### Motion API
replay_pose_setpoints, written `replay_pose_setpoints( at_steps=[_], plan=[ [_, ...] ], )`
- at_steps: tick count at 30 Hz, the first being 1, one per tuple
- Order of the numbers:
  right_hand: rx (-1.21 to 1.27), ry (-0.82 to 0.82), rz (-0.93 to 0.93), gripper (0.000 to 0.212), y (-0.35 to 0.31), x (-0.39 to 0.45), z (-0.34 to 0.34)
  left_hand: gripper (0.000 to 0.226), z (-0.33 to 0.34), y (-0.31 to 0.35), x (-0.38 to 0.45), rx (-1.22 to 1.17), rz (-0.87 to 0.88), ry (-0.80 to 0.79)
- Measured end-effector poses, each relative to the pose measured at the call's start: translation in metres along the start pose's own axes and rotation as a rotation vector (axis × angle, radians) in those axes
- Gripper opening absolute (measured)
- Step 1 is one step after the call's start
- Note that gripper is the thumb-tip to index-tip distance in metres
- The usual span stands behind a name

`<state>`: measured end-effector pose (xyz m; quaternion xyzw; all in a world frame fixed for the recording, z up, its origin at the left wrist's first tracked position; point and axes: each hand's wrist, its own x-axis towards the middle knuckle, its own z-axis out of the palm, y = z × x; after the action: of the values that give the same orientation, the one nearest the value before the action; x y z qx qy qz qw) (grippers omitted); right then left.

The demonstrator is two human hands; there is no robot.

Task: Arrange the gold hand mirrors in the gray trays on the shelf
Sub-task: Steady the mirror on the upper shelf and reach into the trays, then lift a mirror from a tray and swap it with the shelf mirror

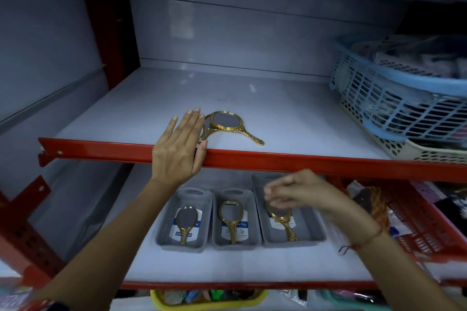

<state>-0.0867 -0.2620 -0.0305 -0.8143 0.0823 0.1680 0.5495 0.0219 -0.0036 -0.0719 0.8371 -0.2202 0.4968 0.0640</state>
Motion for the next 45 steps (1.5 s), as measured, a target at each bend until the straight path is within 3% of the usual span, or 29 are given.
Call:
replay_pose_setpoints(
  at_steps=[3, 6, 8, 11, 13, 15, 18, 24, 33, 39, 45],
  plan=[
    [0.121, -0.056, -0.127, 0.024, -0.054, -0.015, -0.001, 0.054, -0.002, 0.0, 0.001, 0.006, -0.004, -0.039],
    [0.106, 0.052, -0.196, 0.016, -0.092, 0.003, 0.004, 0.059, -0.005, -0.002, 0.003, 0.02, -0.002, -0.092],
    [-0.051, 0.22, -0.191, 0.008, -0.107, 0.031, 0.01, 0.064, -0.007, -0.008, 0.004, 0.032, -0.022, -0.137],
    [-0.494, 0.441, -0.146, 0.016, -0.117, 0.073, 0.019, 0.071, -0.01, -0.018, 0.003, 0.093, -0.034, -0.196],
    [-0.68, 0.441, -0.061, 0.024, -0.12, 0.089, 0.02, 0.071, -0.009, -0.019, 0.002, 0.108, -0.026, -0.211],
    [-0.716, 0.377, 0.009, 0.033, -0.121, 0.102, 0.016, 0.068, -0.008, -0.017, 0.002, 0.096, -0.045, -0.206],
    [-0.585, 0.292, 0.068, 0.043, -0.121, 0.115, 0.007, 0.065, -0.008, -0.016, 0.002, 0.074, -0.045, -0.195],
    [-0.287, 0.122, 0.185, 0.013, -0.13, 0.103, 0.001, 0.064, -0.008, -0.018, 0.002, 0.072, -0.03, -0.173],
    [0.245, -0.032, -0.052, 0.016, -0.091, 0.017, -0.014, 0.066, -0.01, -0.016, 0.0, 0.063, -0.035, -0.157],
    [0.244, -0.144, 0.052, 0.028, -0.014, -0.034, 0.011, 0.065, -0.013, -0.013, 0.0, 0.041, -0.058, -0.146],
    [0.25, -0.153, 0.323, 0.015, 0.065, -0.002, 0.037, 0.058, -0.008, -0.011, -0.004, 0.044, -0.043, -0.088]
  ],
)
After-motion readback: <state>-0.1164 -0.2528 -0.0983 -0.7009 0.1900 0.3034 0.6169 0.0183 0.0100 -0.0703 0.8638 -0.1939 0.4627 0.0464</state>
